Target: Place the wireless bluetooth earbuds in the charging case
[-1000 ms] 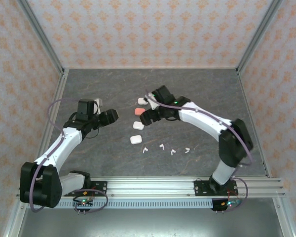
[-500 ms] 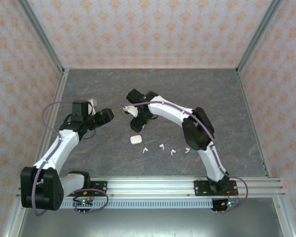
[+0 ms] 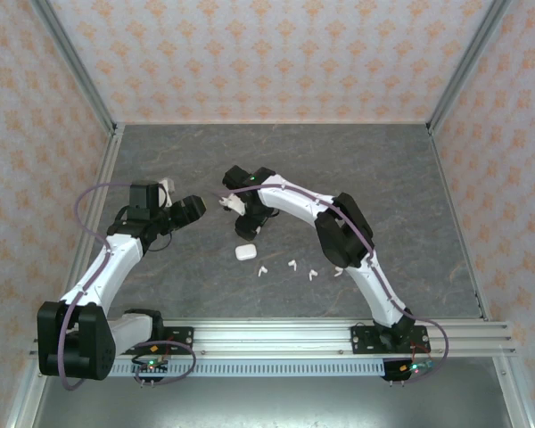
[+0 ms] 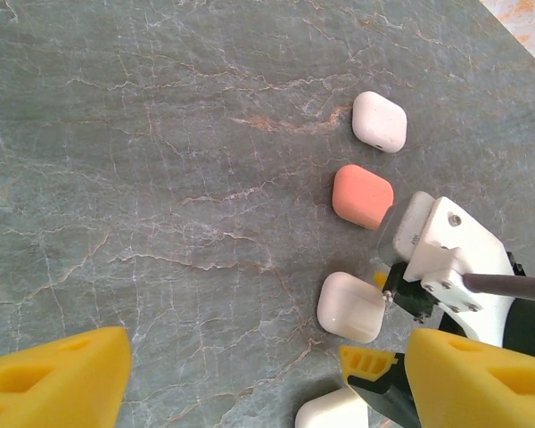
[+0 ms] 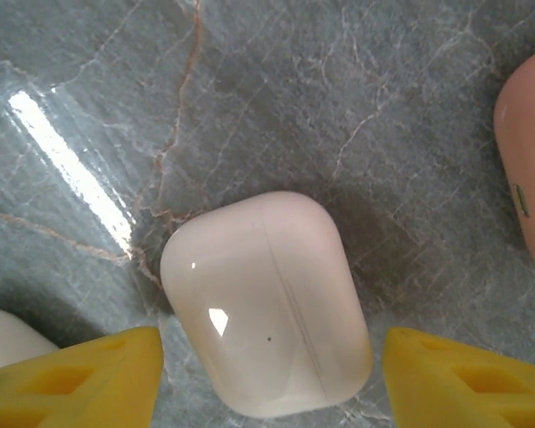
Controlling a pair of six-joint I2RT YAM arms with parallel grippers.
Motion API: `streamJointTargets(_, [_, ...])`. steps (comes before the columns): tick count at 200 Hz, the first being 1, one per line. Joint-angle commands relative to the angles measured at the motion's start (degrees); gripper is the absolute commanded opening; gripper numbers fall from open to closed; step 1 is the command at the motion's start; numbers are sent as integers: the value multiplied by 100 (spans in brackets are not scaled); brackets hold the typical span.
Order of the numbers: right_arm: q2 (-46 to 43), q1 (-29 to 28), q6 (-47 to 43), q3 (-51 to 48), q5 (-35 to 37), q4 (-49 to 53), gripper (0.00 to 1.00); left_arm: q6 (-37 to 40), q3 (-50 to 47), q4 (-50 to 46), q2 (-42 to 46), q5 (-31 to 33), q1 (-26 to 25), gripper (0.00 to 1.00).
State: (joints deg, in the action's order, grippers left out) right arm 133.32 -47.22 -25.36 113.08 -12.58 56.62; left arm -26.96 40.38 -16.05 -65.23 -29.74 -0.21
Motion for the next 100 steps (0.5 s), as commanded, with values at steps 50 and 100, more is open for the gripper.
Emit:
streamJointTargets(50, [296,-33,-39,184,403,122,54,199,-29,-242,171,201,59,80])
streamJointTargets(100, [-87,-24,-68,-119,645,-292,39,357,63,-337,300,139,68,79])
